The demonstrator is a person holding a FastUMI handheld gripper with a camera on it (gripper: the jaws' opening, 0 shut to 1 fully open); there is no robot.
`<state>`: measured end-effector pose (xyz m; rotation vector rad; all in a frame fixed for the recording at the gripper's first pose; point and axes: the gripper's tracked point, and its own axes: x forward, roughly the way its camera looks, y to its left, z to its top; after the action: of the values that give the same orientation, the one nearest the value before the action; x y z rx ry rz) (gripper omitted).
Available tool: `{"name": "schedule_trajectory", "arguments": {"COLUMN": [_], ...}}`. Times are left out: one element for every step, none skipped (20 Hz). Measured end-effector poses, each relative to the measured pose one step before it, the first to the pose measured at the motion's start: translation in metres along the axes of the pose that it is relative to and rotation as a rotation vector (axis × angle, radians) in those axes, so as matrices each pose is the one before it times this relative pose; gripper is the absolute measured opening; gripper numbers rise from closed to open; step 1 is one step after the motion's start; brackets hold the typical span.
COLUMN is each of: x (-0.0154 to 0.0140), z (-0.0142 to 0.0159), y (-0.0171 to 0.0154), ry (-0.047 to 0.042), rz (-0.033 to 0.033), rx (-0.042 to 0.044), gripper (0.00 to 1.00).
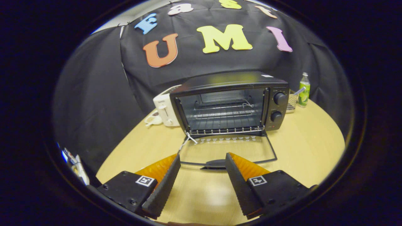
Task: Open the toaster oven, put the food inside, and close the toaster oven door.
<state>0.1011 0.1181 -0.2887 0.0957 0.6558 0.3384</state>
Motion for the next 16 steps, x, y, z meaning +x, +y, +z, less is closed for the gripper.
{"name": "schedule_trajectory", "arguments": {"x": [-0.0068, -0.00378, -0.00199, 0.00098, 0.00191, 0.00164, 0.00353, 0.00355, 0.00499, 0.00444, 0.00607, 0.00566, 0.00408, 0.00465, 0.00589, 0.0035], "z": [-0.00049, -0.00375, -0.00779, -0.00771, -0.00748, -0.00386, -0.00576, -0.00672, -0.00936, -0.00801, -0.01171, -0.01157, -0.00944, -0.00468, -0.00388, -0.00334], "y": [0.01323, 0.01306, 0.01307, 0.00895, 0.00659, 0.00612, 0.00192, 0.00181, 0.00323, 0.00114, -0.00073, -0.00191, -0.00055, 0.00187, 0.00159, 0.00247], "ry": [0.01115, 0.0297, 0.03584, 0.04148, 0.03263, 0.0211, 0.03013, 0.03499, 0.03823, 0.04288, 0.05977, 0.07144, 0.05723, 0.04407, 0.03429, 0.03286], "rz": [0.05087, 0.05215, 0.05147, 0.04034, 0.03353, 0.02276, 0.01007, 0.00416, 0.0043, 0.0002, -0.01165, -0.01048, -0.00745, 0.01034, 0.0239, 0.03033], "rx": [0.0294, 0.02268, 0.0222, 0.01772, 0.0156, 0.01609, -0.00364, -0.00755, -0.00612, 0.00524, 0.01516, 0.01917, 0.02451, 0.02781, 0.03414, 0.03759], "gripper": [0.96, 0.97, 0.97, 0.97, 0.96, 0.96, 0.96, 0.96, 0.95, 0.94, 0.93, 0.92, 0.9, 0.9, 0.9, 0.9]}}
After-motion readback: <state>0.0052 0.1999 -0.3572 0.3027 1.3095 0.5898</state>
